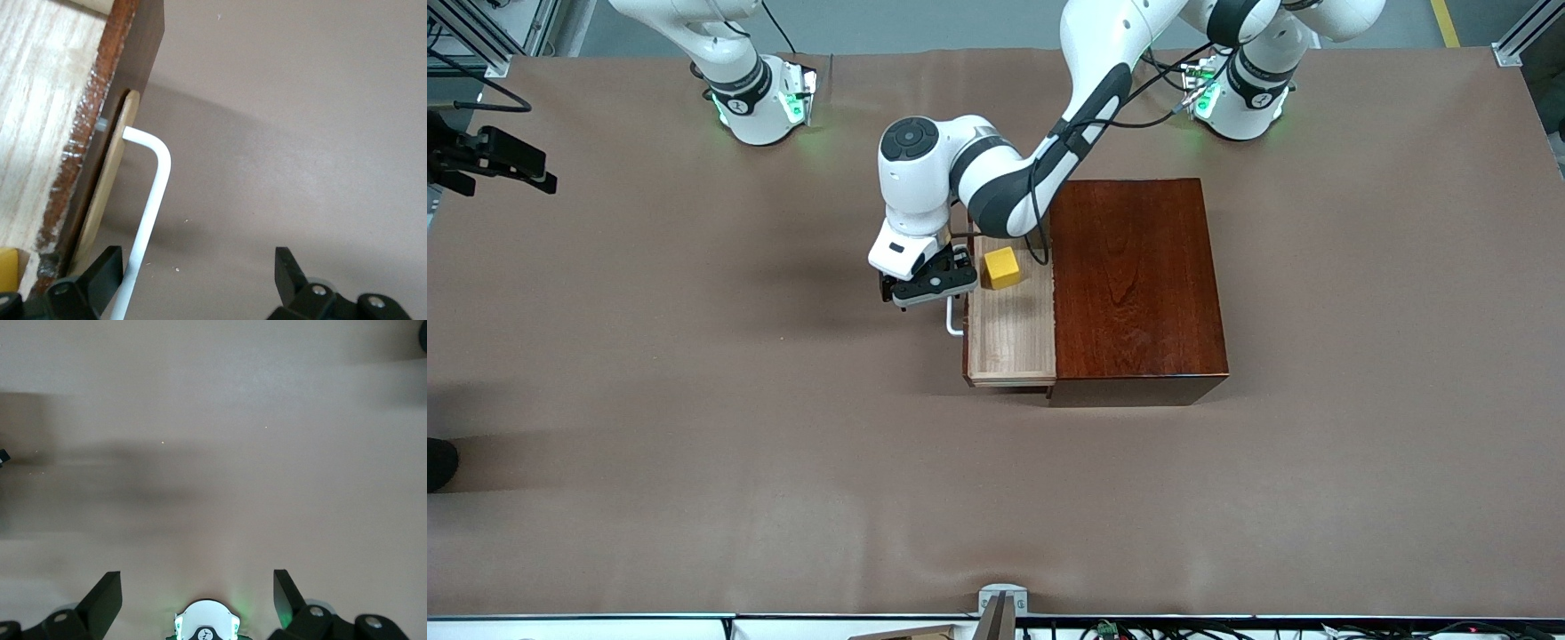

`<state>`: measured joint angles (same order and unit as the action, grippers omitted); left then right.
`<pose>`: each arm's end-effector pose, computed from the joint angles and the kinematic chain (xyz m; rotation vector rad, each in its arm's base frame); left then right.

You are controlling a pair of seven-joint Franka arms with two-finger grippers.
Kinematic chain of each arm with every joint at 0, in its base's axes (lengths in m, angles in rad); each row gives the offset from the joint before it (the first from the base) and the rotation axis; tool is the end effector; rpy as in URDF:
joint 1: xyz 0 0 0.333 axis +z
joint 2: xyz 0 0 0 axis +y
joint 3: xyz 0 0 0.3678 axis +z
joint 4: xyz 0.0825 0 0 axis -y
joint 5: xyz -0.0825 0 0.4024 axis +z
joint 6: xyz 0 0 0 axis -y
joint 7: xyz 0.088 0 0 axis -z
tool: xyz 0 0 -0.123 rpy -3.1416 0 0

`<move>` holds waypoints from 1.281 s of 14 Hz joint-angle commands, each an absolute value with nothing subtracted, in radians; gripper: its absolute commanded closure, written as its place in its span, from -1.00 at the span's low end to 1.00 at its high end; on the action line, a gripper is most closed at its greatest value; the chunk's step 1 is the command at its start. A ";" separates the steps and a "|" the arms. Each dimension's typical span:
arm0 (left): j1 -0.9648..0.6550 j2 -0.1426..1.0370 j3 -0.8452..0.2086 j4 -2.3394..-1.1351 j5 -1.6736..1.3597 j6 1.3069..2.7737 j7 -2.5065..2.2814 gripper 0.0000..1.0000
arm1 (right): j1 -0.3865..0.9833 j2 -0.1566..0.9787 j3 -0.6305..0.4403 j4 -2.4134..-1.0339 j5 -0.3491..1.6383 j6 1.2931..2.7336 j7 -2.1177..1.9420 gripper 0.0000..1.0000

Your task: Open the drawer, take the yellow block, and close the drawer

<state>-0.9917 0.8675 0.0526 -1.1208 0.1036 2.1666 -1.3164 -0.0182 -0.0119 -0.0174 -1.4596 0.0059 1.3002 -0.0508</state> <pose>0.4905 -0.6865 0.3158 2.9862 0.4584 0.2932 0.5360 -0.0183 0.6984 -3.1207 -0.0255 0.2300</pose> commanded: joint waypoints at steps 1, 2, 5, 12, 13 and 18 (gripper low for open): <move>-0.991 0.855 0.057 -1.092 0.087 2.141 -1.327 -1.00 | -0.037 -0.008 -0.008 -1.450 0.012 1.290 -0.061 -1.00; -0.991 0.845 0.061 -1.092 0.087 2.137 -1.327 -1.00 | -0.034 -0.008 -0.006 -1.450 0.012 1.290 -0.063 -1.00; -0.983 0.810 0.060 -1.092 0.087 2.083 -1.327 -1.00 | -0.017 -0.005 -0.002 -1.445 0.009 1.292 -0.058 -1.00; -0.842 0.524 0.066 -1.106 0.100 1.795 -1.263 -1.00 | -0.040 0.038 -0.005 -1.448 -0.006 1.299 -0.057 -1.00; -0.804 0.479 0.066 -1.106 0.101 1.734 -1.243 -1.00 | -0.044 0.047 -0.006 -1.448 -0.008 1.301 -0.057 -1.00; -0.568 0.321 0.063 -1.118 0.101 1.536 -0.920 -1.00 | -0.061 0.113 -0.008 -1.439 -0.020 1.362 -0.055 -1.00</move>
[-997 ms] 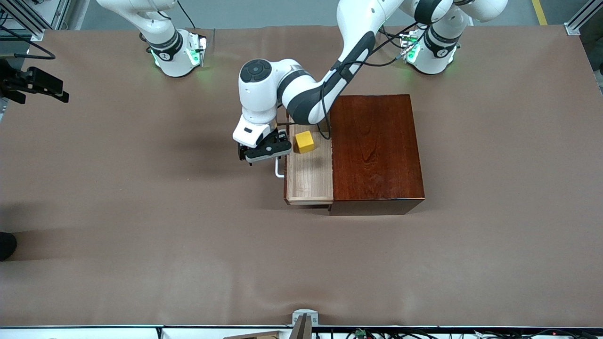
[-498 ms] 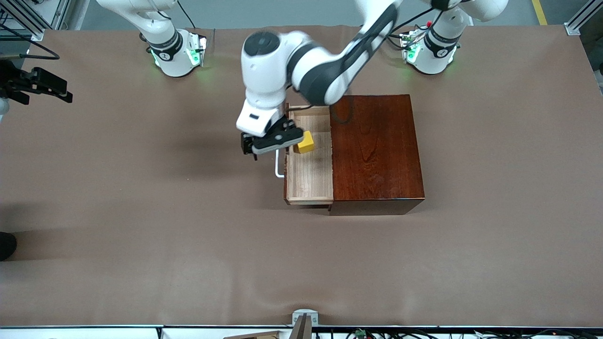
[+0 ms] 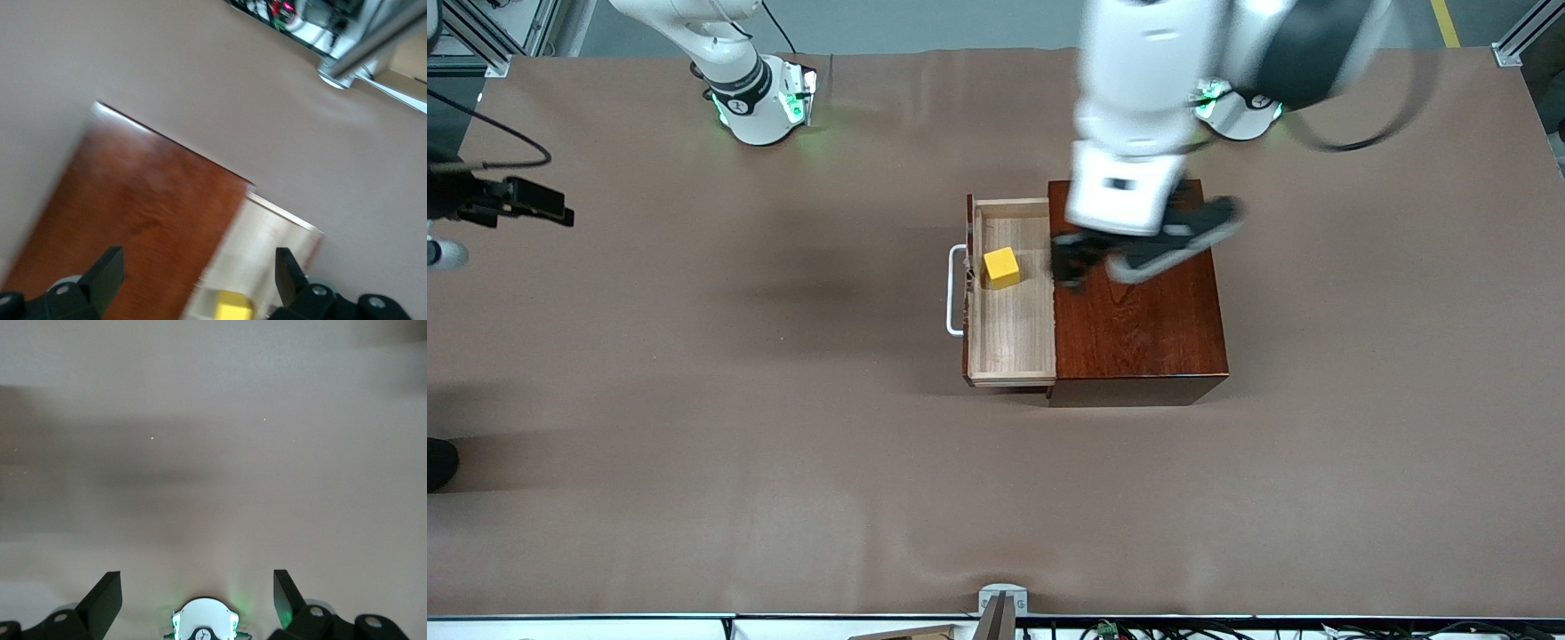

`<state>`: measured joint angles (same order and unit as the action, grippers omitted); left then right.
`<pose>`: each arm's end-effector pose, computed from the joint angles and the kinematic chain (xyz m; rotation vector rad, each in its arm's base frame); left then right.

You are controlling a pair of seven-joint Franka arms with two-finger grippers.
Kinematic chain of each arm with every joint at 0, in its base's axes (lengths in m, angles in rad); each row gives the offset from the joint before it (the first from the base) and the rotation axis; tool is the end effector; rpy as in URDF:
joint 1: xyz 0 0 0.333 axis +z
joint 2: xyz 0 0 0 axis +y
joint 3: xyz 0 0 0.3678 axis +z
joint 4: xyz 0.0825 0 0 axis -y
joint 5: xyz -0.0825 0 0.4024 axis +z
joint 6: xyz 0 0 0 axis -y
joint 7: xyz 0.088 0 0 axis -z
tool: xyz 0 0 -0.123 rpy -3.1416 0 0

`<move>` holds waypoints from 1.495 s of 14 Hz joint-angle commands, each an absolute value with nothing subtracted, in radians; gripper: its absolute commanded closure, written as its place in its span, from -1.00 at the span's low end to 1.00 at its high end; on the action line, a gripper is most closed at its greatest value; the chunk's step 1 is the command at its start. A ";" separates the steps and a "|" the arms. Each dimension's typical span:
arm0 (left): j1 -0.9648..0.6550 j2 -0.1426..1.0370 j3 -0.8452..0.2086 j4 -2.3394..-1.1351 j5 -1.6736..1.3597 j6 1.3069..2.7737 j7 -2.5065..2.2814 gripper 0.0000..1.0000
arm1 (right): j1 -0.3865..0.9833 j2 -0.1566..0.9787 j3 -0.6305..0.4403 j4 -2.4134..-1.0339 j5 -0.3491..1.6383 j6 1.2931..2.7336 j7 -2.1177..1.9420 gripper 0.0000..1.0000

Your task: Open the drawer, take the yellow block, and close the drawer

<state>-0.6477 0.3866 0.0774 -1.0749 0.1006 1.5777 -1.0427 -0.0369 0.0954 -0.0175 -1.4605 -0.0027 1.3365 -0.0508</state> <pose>0.5948 -0.3829 0.6581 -3.0391 -0.7280 -0.2737 0.5766 -0.0312 0.6406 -3.1156 0.0063 0.3430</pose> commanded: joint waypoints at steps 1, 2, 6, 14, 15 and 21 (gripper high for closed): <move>-0.514 0.298 0.061 -1.121 0.101 1.502 -0.828 -1.00 | -0.063 0.132 -0.008 -1.439 -0.020 1.379 -0.057 -1.00; -0.464 0.273 0.061 -1.127 0.097 1.474 -0.725 -1.00 | -0.075 0.138 -0.006 -1.437 -0.009 1.382 -0.063 -1.00; -0.281 0.216 0.057 -1.149 0.086 1.418 -0.332 -1.00 | -0.084 0.150 -0.006 -1.442 0.008 1.382 -0.048 -1.00; -0.104 0.020 0.058 -1.403 0.048 1.474 -0.040 -1.00 | -0.049 0.199 -0.003 -1.448 0.063 1.390 0.190 -1.00; -0.095 -0.015 0.057 -1.455 0.046 1.505 0.001 -1.00 | -0.041 0.201 -0.003 -1.459 0.063 1.385 0.222 -1.00; -0.049 -0.045 0.029 -1.496 0.025 1.485 0.081 -1.00 | 0.084 0.199 0.000 -1.477 0.112 1.379 0.541 -1.00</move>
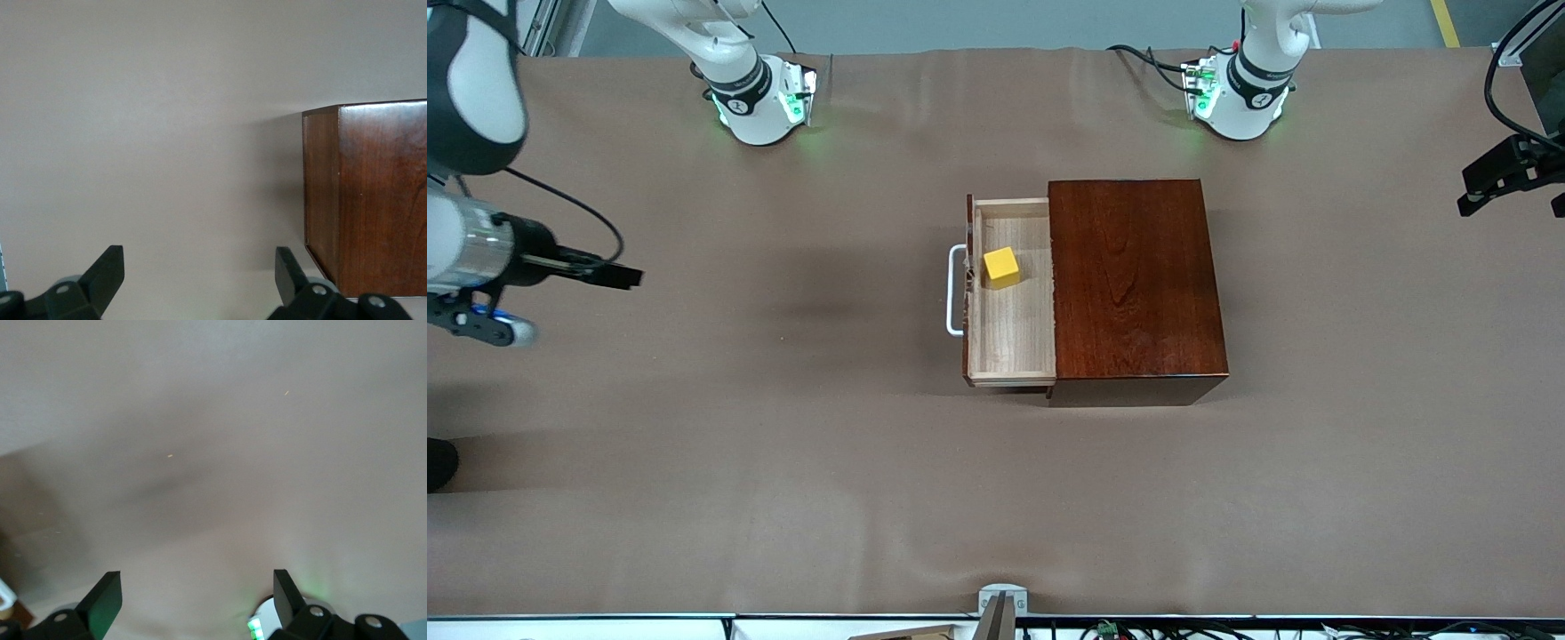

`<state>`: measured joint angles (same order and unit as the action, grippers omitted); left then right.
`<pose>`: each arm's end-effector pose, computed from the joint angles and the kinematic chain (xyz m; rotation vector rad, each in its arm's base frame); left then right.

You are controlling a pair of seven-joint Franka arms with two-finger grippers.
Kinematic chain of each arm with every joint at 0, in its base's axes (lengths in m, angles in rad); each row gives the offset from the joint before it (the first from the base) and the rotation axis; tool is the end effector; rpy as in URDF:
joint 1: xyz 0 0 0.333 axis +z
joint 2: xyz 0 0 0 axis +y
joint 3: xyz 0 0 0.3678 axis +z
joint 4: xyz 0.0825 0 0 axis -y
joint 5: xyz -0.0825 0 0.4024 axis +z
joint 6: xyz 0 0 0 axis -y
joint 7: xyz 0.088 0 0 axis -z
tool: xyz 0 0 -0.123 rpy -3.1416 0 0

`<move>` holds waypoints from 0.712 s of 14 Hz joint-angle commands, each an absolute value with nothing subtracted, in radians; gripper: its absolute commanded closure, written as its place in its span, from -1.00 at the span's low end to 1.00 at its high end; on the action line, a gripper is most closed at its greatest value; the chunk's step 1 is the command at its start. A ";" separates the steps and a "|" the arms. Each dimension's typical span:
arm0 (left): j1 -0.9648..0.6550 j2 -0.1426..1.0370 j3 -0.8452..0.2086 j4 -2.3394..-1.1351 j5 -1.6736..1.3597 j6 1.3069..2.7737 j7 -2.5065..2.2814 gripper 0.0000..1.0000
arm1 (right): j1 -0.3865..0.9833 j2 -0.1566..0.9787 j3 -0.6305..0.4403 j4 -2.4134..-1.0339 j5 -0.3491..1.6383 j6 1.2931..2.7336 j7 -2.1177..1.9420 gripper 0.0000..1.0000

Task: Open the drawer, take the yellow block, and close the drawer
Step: 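Move the right gripper over the yellow block in the drawer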

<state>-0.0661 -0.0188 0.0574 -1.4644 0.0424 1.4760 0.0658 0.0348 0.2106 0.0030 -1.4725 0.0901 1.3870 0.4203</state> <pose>0.5562 0.0011 0.7142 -3.0975 0.1082 -0.0452 0.6141 0.0354 0.5695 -3.0279 0.5811 0.4799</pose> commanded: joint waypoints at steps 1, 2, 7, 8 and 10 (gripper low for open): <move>-0.054 -0.046 0.026 -1.496 0.025 1.480 0.081 -1.00 | 0.115 0.199 0.000 -1.477 0.113 1.381 0.614 -1.00; -0.058 -0.046 0.025 -1.494 0.025 1.471 0.074 -1.00 | 0.142 0.198 0.000 -1.477 0.112 1.379 0.671 -1.00; -0.054 -0.051 -0.014 -1.500 0.008 1.457 0.055 -1.00 | 0.204 0.198 0.000 -1.493 0.129 1.388 0.788 -1.00; -0.052 -0.051 -0.014 -1.503 0.003 1.459 0.055 -1.00 | 0.216 0.198 0.000 -1.493 0.130 1.390 0.816 -1.00; -0.052 -0.052 -0.014 -1.516 0.002 1.459 0.052 -1.00 | 0.244 0.199 0.000 -1.493 0.130 1.397 0.885 -1.00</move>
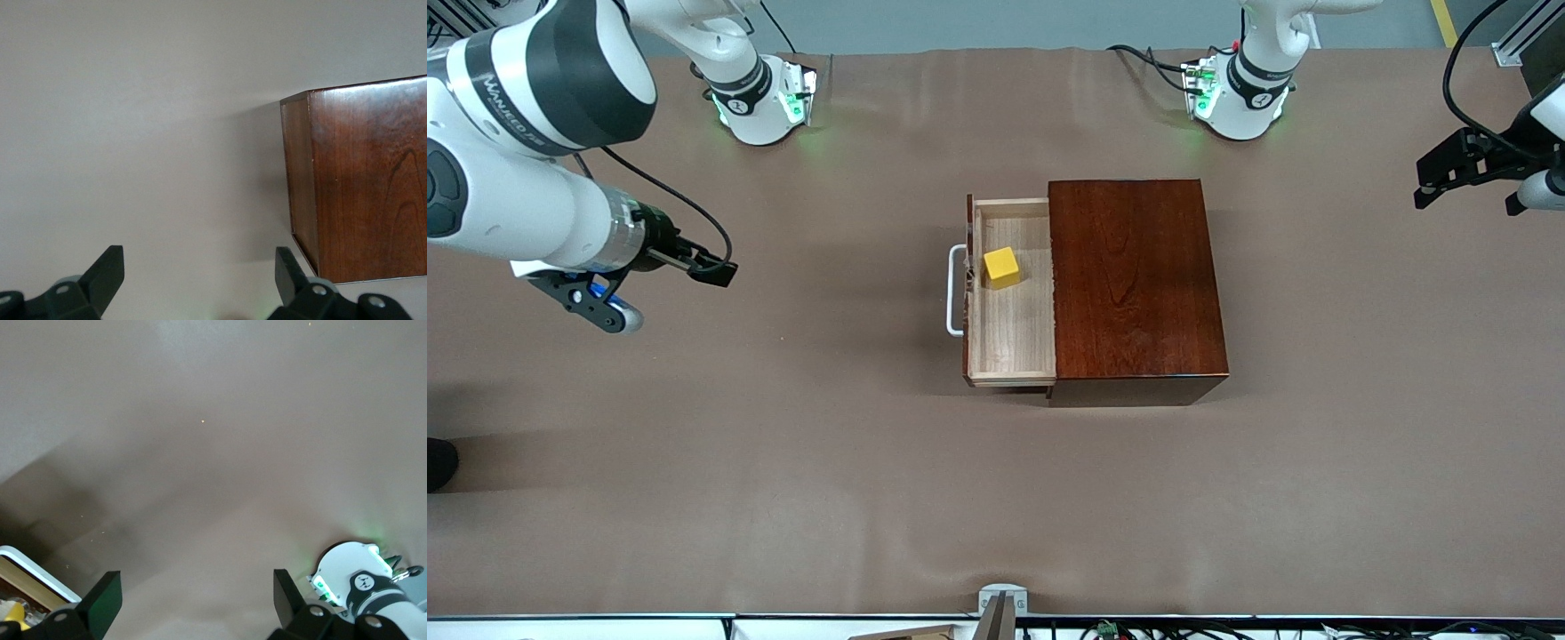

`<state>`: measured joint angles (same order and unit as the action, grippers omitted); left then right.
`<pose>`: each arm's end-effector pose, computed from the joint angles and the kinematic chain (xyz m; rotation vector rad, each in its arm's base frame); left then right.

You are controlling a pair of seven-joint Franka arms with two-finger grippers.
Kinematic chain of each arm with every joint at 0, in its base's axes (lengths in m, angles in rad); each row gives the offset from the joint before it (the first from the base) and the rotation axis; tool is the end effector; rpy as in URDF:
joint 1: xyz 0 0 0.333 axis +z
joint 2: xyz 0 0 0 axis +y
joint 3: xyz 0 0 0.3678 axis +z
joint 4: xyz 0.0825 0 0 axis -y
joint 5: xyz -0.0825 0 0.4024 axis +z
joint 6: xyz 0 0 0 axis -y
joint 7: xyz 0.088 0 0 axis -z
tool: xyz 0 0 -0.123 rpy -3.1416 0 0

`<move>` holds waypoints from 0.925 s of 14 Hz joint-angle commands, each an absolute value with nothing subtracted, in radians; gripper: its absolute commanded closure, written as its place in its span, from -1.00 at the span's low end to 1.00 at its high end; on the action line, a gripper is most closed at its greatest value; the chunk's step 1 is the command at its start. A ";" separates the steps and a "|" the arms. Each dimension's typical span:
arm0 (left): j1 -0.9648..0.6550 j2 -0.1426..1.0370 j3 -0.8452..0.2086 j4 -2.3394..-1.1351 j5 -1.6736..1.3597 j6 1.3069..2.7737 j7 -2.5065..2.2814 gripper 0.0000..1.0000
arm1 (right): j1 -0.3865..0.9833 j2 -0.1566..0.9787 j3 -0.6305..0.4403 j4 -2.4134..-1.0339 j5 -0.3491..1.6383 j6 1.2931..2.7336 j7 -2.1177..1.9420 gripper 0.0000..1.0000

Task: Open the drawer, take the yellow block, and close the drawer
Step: 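Move the right gripper over the yellow block in the drawer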

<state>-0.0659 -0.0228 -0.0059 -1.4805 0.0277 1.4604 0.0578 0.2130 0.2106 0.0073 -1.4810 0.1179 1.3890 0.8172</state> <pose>0.5518 -0.0361 0.7073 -3.1077 0.1968 -0.0045 0.5962 0.1495 0.5662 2.9225 -0.8932 -0.4962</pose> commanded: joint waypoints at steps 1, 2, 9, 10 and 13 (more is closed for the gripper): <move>-0.057 -0.051 -0.015 -1.516 0.003 1.459 0.051 -1.00 | 0.253 0.199 0.002 -1.493 0.132 1.404 0.922 -1.00; -0.058 -0.048 -0.020 -1.517 0.003 1.462 0.049 -1.00 | 0.271 0.199 0.000 -1.496 0.132 1.417 0.958 -1.00; -0.049 -0.028 -0.018 -1.517 0.003 1.460 0.051 -1.00 | 0.445 0.202 0.000 -1.600 0.149 1.610 1.325 -1.00; -0.051 -0.026 -0.020 -1.517 0.003 1.459 0.049 -1.00 | 0.463 0.201 0.000 -1.623 0.149 1.652 1.365 -1.00; -0.049 -0.012 -0.018 -1.511 0.003 1.459 0.049 -1.00 | 0.517 0.206 0.000 -1.658 0.150 1.718 1.486 -1.00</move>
